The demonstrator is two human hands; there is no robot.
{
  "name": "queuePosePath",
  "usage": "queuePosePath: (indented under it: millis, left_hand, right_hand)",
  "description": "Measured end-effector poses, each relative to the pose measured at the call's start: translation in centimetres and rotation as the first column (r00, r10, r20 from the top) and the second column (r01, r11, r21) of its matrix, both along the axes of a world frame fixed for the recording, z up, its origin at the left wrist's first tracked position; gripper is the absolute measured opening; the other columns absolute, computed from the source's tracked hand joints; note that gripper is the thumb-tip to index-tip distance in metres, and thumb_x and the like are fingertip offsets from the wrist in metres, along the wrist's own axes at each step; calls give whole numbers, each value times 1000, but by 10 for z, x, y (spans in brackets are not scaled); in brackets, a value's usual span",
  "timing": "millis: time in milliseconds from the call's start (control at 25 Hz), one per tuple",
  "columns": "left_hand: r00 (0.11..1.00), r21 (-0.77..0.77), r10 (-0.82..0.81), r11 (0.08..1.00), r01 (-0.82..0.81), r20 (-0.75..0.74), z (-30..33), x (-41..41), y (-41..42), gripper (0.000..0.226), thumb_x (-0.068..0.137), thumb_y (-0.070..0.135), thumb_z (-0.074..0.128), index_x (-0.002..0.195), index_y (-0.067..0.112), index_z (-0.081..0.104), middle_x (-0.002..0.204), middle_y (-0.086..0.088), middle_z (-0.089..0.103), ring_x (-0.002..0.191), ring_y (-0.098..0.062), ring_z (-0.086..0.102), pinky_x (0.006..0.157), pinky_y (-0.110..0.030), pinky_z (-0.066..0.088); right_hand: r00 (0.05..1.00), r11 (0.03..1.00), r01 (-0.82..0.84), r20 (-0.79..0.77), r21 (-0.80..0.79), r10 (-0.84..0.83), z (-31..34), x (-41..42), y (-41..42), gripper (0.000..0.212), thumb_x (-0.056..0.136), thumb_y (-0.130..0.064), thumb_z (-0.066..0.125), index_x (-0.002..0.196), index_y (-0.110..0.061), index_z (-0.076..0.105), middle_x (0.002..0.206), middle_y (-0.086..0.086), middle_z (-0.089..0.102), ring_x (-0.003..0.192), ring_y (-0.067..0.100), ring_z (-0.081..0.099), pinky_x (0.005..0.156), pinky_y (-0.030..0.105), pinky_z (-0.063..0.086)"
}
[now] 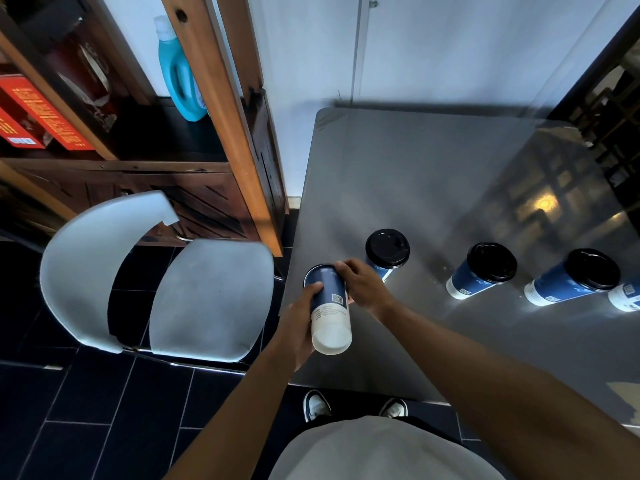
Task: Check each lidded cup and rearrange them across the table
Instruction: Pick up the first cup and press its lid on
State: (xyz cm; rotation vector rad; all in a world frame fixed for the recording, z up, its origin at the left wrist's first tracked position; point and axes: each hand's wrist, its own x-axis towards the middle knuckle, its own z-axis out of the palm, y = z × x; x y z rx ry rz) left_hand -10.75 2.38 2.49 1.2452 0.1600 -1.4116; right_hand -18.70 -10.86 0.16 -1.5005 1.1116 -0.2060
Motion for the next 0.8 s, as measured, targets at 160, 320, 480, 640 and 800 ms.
queuePosePath:
  millis: [160,320,480,640,800]
  left_hand:
    - [979,-71,-19,997,5,-203,3,0,2,66,92,48,58,139,2,52,96,-17,70,80,-29,67,70,-40,62]
    - [968,-76,-42,997,24,-248,4,1,6,56,91,54,54,117,6,64,92,-17,69,83,-30,65,76,-40,58]
    - [980,5,-93,995,95,-177,3,2,6,56,91,58,54,119,10,64,87,-12,74,81,-28,68,79,-47,58]
    - [981,74,-174,983,168,81,3,8,8,65,80,67,66,118,15,68,81,-10,76,70,-25,72,76,-46,58]
    - [976,128,-177,979,161,128,-3,10,11,60,84,57,72,122,11,70,90,-17,75,72,-29,71,73,-42,60]
  right_hand:
    - [999,998,27,41,55,-30,-4,0,-2,32,100,-39,52,105,-9,63,80,3,64,69,18,64,62,38,59]
    - [1000,999,21,15,33,-22,-2,1,-2,36,102,-39,48,105,-6,62,77,2,62,67,17,64,57,34,58]
    - [1000,1000,-15,-17,-18,15,-3,-2,-1,37,101,-40,47,104,-7,63,77,4,63,64,18,62,52,28,53]
    - [999,995,-15,-31,-97,12,-5,-3,0,36,100,-42,51,102,-9,67,81,2,65,65,12,58,50,18,44]
    - [999,990,-32,-23,-141,29,-7,0,-1,33,95,-45,57,98,-14,70,89,3,72,74,14,65,63,23,50]
